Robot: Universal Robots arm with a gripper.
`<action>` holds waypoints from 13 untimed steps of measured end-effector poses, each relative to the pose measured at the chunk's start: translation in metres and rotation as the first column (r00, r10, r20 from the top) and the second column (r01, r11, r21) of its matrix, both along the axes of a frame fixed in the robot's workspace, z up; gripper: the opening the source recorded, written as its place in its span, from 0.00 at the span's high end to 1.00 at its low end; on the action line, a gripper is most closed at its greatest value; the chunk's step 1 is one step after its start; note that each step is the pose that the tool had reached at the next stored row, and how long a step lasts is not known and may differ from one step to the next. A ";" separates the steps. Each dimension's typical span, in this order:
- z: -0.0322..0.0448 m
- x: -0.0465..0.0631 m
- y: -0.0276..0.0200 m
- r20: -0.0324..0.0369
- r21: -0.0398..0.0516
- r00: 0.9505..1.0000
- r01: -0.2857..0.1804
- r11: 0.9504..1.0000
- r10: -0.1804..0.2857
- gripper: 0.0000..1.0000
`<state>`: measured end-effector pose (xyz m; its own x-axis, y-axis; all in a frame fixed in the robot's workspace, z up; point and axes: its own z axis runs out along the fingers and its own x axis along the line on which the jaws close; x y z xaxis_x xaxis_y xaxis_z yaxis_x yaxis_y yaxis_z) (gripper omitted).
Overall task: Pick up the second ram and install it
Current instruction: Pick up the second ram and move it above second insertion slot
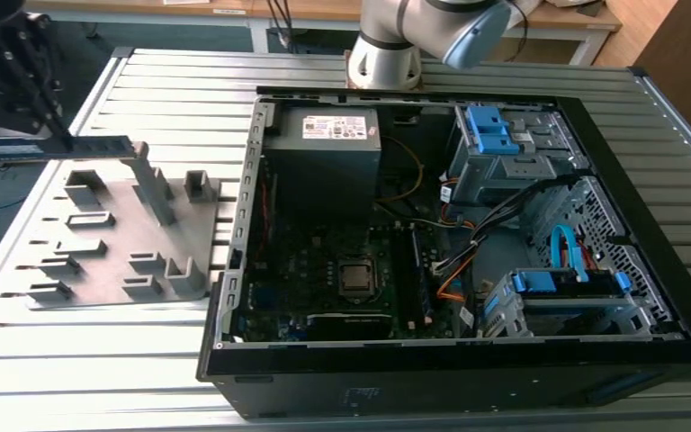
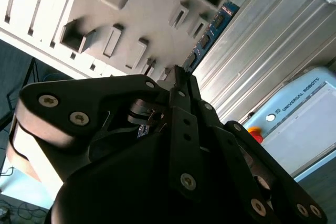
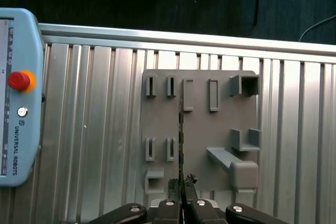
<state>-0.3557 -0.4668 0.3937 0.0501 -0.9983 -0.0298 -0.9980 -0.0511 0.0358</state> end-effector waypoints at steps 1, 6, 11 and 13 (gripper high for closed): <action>-0.0001 0.005 0.0000 0.000 0.000 1.000 0.000 1.000 0.000 0.86; -0.0005 0.027 0.0000 0.000 0.000 1.000 0.000 1.000 0.000 0.86; -0.0008 0.050 0.0000 0.000 0.000 1.000 0.000 1.000 0.000 0.86; -0.0010 0.059 0.0000 0.000 0.000 1.000 0.000 1.000 0.000 0.86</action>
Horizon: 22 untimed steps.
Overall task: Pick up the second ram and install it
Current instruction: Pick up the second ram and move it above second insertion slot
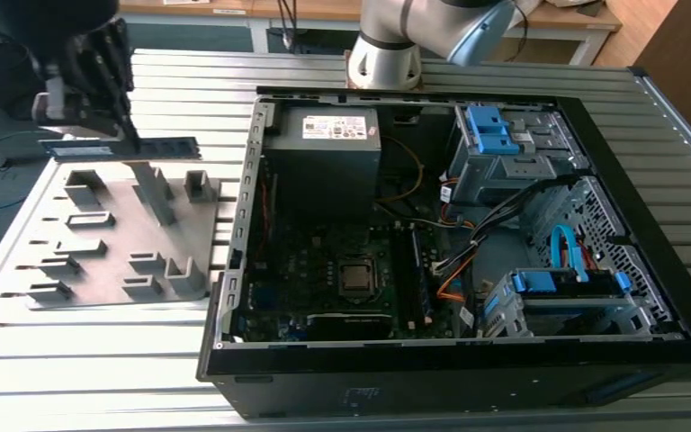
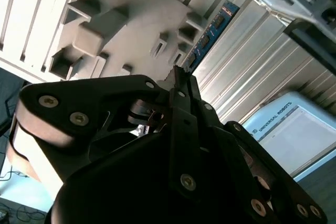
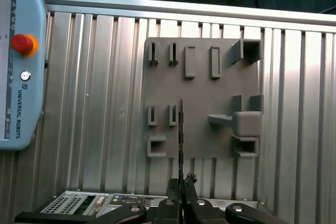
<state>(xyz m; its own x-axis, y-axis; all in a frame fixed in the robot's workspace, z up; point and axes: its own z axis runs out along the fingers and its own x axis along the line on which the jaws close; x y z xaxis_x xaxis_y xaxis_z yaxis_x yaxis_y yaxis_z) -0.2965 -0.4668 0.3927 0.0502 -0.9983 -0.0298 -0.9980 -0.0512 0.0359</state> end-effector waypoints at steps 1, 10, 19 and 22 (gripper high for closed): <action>-0.0001 0.004 0.0000 0.000 0.000 1.000 0.000 1.000 0.000 0.86; -0.0009 0.046 0.0000 0.000 0.000 1.000 0.000 1.000 0.000 0.86; -0.0016 0.086 0.0000 0.000 0.000 1.000 0.000 1.000 0.000 0.86; -0.0019 0.100 0.0000 -0.001 0.000 1.000 0.000 1.000 0.000 0.86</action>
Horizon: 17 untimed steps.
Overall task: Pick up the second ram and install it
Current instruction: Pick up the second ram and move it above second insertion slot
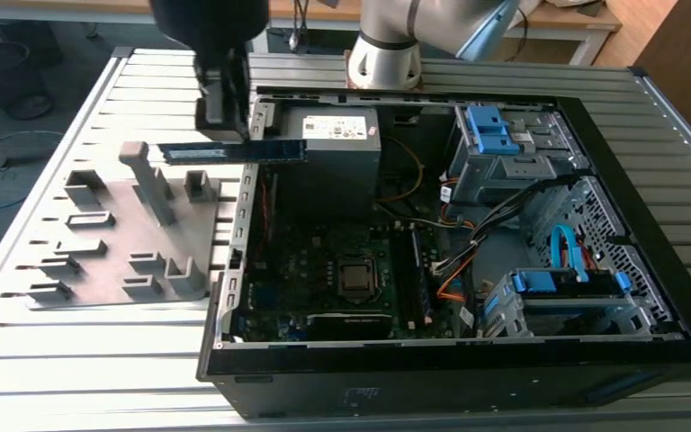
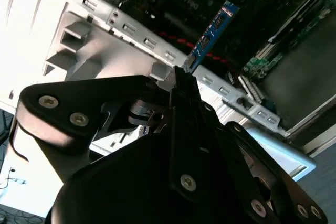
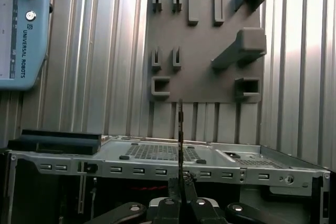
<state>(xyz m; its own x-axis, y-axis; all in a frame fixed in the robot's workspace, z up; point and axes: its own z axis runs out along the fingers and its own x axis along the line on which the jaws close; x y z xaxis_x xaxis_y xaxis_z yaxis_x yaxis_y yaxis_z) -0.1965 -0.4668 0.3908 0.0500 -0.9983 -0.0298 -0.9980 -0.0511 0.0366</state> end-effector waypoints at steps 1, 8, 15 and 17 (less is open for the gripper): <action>-0.0001 0.005 0.0000 0.000 0.000 1.000 0.000 1.000 0.000 0.86; -0.0006 0.036 0.0000 0.000 0.000 1.000 0.000 1.000 0.000 0.86; -0.0011 0.068 0.0000 -0.001 0.000 1.000 0.000 1.000 0.000 0.86; -0.0013 0.076 0.0000 -0.001 0.000 1.000 0.000 1.000 0.000 0.86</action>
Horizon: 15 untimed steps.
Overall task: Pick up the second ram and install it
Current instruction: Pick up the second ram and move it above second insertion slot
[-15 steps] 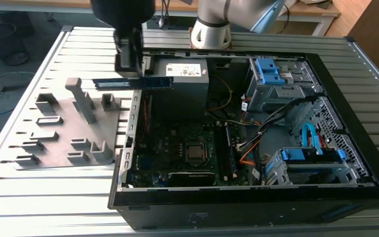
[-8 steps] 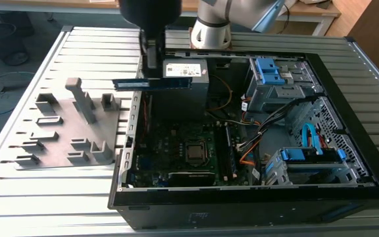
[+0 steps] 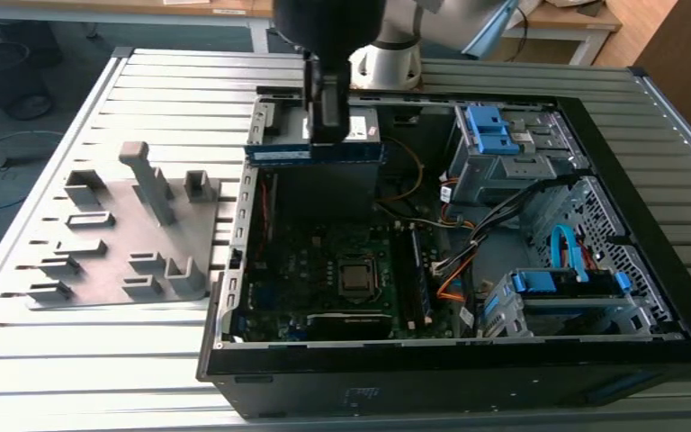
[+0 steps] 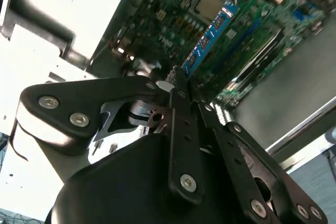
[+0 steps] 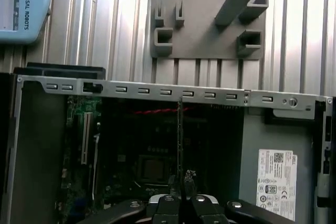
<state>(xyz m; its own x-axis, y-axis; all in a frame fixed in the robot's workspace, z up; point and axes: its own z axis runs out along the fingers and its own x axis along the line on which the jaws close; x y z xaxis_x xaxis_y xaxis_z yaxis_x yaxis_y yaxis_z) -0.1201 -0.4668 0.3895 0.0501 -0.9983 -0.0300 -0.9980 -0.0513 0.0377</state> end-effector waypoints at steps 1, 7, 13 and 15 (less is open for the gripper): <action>0.0000 0.004 0.0000 0.000 0.000 1.000 0.000 1.000 0.000 0.86; -0.0005 0.031 0.0000 0.000 0.000 1.000 0.000 1.000 0.000 0.86; -0.0010 0.058 0.0000 -0.001 0.000 1.000 0.000 1.000 0.000 0.86; -0.0013 0.066 0.0000 -0.001 0.000 1.000 0.000 1.000 0.000 0.86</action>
<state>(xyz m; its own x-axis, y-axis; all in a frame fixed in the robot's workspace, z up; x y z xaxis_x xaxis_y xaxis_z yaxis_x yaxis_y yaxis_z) -0.0543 -0.4667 0.3883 0.0501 -0.9983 -0.0301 -0.9979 -0.0512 0.0390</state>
